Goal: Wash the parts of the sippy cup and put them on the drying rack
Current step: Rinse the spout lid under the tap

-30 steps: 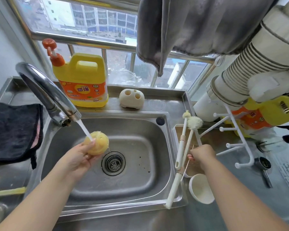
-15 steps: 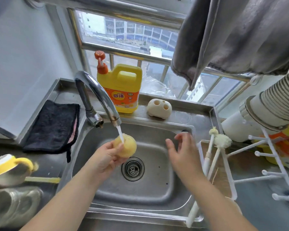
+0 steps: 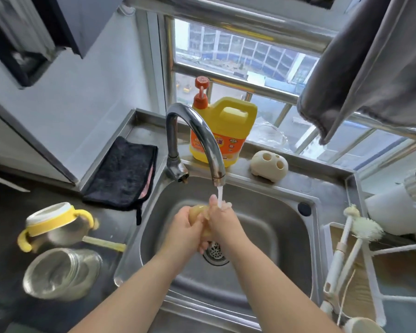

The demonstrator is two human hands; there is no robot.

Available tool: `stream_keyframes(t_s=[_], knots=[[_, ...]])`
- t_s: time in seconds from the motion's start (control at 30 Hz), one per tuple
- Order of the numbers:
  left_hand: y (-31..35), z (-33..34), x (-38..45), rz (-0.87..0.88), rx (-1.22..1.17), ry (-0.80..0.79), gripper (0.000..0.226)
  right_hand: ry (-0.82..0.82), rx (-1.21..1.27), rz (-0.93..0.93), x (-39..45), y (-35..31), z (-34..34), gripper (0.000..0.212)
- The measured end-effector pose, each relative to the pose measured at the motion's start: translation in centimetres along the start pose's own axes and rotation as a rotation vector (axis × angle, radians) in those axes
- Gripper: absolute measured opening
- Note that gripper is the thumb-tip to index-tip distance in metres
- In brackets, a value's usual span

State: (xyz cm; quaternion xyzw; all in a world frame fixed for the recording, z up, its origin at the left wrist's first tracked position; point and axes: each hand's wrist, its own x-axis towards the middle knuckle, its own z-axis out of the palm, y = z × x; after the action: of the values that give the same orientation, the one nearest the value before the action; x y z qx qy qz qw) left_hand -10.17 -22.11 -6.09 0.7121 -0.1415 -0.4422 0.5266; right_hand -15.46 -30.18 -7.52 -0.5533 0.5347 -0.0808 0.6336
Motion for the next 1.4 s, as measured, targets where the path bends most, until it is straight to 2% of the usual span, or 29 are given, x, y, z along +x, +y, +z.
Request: stream_keyframes(t_s=[0.1,0.17,0.2,0.27,0.33,0.4,0.47,0.53,0.6,0.7,0.73,0.8,0.87,1.0,1.2,1.4], knots=[[0.7,-0.1,1.2,-0.011,0.125,0.107,0.04,-0.161,0.119,-0.017,-0.5,0.9,-0.1,0.045],[1.2,-0.3,1.9,-0.036,0.178,0.186,0.057,-0.277,0.134,-0.065,-1.1,1.4,-0.4,0.041],[1.3,-0.3,2.0,-0.027,0.19,0.201,0.056,-0.288,0.096,-0.077,-1.3,1.3,-0.4,0.041],[1.3,0.3,1.7,-0.02,0.2,0.157,0.047,-0.177,0.018,-0.046,-0.9,1.0,-0.6,0.049],[0.7,0.9,1.2,-0.038,0.129,0.016,0.029,-0.041,-0.008,0.018,-0.3,0.6,-1.1,0.047],[0.0,0.8,0.7,-0.086,-0.044,-0.158,0.013,0.054,-0.013,0.035,0.0,0.7,-1.9,0.042],[-0.8,0.3,1.0,-0.097,-0.147,-0.199,0.024,0.106,-0.08,-0.027,-0.4,1.2,-2.9,0.039],[-0.8,-0.1,1.2,-0.095,-0.164,-0.14,0.028,0.083,-0.085,-0.165,-1.5,1.9,-3.8,0.03],[-0.5,-0.3,1.2,-0.139,-0.204,-0.125,0.024,-0.033,-0.114,-0.265,-3.0,2.5,-4.5,0.032],[-0.7,1.0,0.4,-0.269,-0.244,-0.189,0.014,-0.103,-0.457,-0.323,-4.3,3.7,-5.2,0.04],[-0.8,1.3,0.1,-0.31,-0.25,-0.198,0.01,-0.084,-0.507,-0.3,-4.3,4.0,-5.1,0.039],[-1.0,2.3,-0.4,-0.325,-0.245,-0.265,0.01,0.031,-0.394,-0.254,-4.9,4.4,-6.0,0.033],[-0.9,3.5,-0.6,-0.302,-0.224,-0.298,0.016,0.144,-0.337,-0.311,-5.2,4.8,-7.4,0.024],[-1.3,6.7,-1.1,-0.375,-0.143,-0.351,0.026,0.26,-0.477,-0.259,-6.6,5.8,-10.4,0.024],[-0.2,11.4,-1.9,-0.368,-0.074,-0.544,0.016,0.435,-0.472,-0.187,-10.1,6.2,-17.7,0.023],[0.0,13.9,-2.1,-0.358,-0.036,-0.556,0.011,0.694,-0.591,0.012,-12.7,7.8,-25.3,0.025]])
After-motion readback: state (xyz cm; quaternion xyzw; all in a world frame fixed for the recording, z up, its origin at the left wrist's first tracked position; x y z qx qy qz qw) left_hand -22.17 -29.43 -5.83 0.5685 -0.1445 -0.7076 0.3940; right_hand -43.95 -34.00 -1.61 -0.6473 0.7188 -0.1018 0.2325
